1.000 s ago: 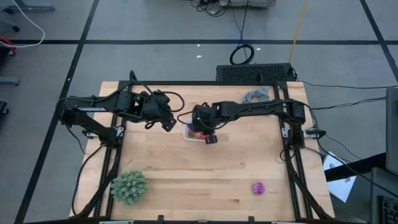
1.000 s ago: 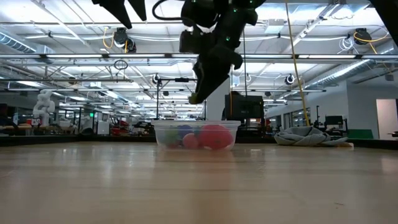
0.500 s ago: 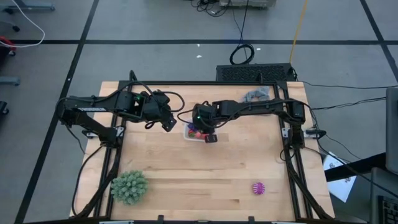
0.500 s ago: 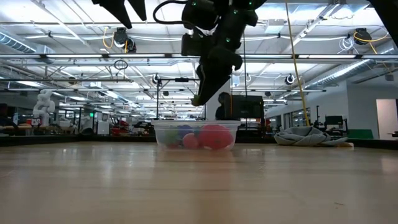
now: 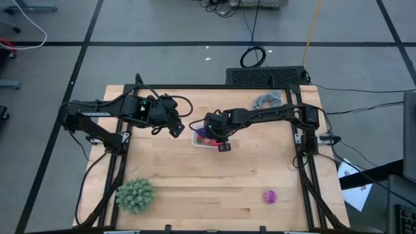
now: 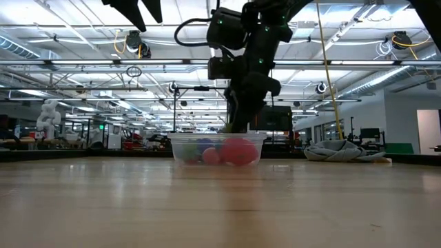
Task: Pick and placing Produce into tupperware
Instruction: Put the strawberry into the transparent bin
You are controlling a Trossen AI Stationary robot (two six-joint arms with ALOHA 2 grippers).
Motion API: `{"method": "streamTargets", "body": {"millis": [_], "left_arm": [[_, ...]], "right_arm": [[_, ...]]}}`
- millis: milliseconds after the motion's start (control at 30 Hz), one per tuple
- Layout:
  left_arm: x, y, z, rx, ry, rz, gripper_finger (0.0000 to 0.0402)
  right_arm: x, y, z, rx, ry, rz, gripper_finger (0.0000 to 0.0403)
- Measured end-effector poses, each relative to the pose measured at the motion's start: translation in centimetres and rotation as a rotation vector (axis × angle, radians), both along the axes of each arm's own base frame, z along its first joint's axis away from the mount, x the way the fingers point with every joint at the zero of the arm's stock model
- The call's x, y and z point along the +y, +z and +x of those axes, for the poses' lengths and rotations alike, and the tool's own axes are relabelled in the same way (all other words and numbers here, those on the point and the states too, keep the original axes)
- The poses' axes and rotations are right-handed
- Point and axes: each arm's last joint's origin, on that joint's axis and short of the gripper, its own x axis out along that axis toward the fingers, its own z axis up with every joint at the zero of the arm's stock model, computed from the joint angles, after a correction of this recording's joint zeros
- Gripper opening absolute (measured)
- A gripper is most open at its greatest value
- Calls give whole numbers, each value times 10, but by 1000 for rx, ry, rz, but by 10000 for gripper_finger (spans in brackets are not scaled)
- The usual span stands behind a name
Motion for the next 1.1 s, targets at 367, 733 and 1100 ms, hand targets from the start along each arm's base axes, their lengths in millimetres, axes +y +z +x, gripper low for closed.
{"method": "streamTargets", "body": {"millis": [367, 733, 1100], "left_arm": [[0, 0, 0, 0, -1, 0, 308], [0, 0, 0, -1, -1, 0, 308], [0, 0, 0, -1, 0, 3, 308]], "right_arm": [[0, 2, 2, -28, 26, -14, 102], [-1, -10, 0, -45, 66, -34, 102], [-1, -13, -2, -36, 97, -46, 102]]}}
